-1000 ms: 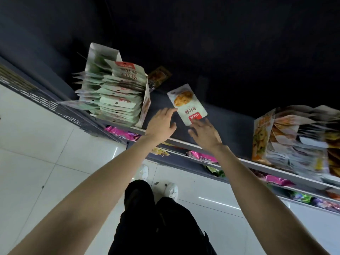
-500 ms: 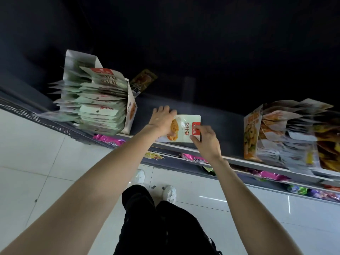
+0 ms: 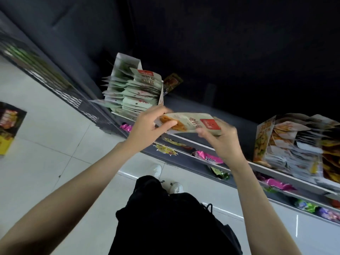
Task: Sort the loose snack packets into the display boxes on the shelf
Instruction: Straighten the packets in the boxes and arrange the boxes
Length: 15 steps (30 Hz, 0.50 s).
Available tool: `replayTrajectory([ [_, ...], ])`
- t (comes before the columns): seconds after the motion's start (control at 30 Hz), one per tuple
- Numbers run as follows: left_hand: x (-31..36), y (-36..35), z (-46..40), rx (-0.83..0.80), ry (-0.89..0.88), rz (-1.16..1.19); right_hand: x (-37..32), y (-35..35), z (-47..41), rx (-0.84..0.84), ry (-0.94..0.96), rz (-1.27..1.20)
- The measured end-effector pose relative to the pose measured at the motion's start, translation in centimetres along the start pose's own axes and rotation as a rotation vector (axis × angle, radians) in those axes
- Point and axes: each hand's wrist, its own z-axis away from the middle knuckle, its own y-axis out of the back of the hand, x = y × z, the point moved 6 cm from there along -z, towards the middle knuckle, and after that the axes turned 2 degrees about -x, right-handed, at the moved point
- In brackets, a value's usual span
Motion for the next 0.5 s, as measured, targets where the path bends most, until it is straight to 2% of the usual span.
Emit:
replayTrajectory([
  [0.1,-1.1,3.1,-0.9,0.147,0.075,-0.043,-1.6,-0.6,-1.2,0.273,-0.038,-0.010],
  [0.17,-3.5,5.4,-2.6,0.228,0.123,-0.135,-1.7,-0.5,-2.0,0.476,-0.132,-0.063],
  [0.2,-4.9,6.3,-3.6,0.231,0.138,-0.224,-1.7,-0.4,-2.4,0.566,-0.176,-0.124],
  [0.27,-7.5,7.2,-5.8,0.119,0.132,-0.452,-2.0,-0.5,-3.6,0.697,-0.200,-0.192],
  [0.37,-10.1,6.8,-7.7,-0.111,0.052,-0.693,-2.6,-1.3,-6.1,0.771,-0.159,-0.180],
  [0.5,-10.6,6.9,-6.5,-0.078,-0.163,-0.707,-2.9,-3.6,-9.7,0.712,-0.086,-0.085],
])
